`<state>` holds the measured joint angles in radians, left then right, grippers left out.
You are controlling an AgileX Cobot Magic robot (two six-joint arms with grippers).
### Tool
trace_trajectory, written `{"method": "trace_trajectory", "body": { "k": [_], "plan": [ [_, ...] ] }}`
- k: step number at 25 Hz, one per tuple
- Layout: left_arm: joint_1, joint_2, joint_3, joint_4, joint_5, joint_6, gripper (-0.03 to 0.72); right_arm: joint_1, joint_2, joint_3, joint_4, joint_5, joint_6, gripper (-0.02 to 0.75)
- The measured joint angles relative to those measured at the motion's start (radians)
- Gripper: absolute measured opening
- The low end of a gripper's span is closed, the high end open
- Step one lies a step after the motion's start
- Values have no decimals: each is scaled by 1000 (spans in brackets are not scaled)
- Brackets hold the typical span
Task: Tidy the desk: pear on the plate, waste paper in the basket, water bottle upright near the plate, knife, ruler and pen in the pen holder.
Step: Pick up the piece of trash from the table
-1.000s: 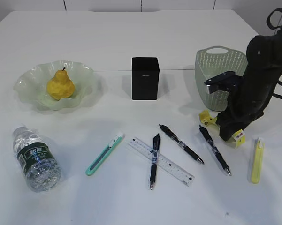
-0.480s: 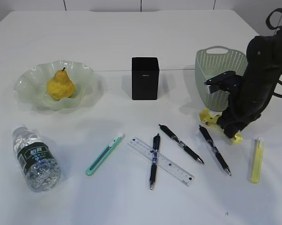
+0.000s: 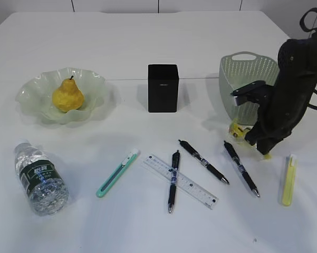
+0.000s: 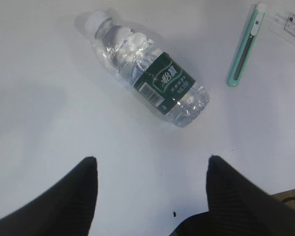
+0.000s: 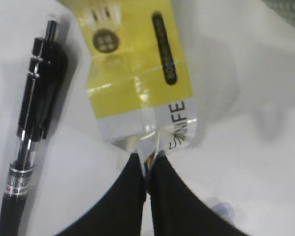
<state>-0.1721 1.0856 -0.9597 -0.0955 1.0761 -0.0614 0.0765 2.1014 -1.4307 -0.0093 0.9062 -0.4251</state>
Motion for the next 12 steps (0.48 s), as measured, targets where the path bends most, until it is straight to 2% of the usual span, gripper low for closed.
{"method": "trace_trajectory", "body": {
  "k": [5, 12],
  "plan": [
    [0, 0, 0, 0, 0, 0, 489, 0, -69, 0, 17, 7, -5, -5],
    [0, 0, 0, 0, -1, 0, 489, 0, -199, -14, 127, 25, -50, -9]
  ]
}}
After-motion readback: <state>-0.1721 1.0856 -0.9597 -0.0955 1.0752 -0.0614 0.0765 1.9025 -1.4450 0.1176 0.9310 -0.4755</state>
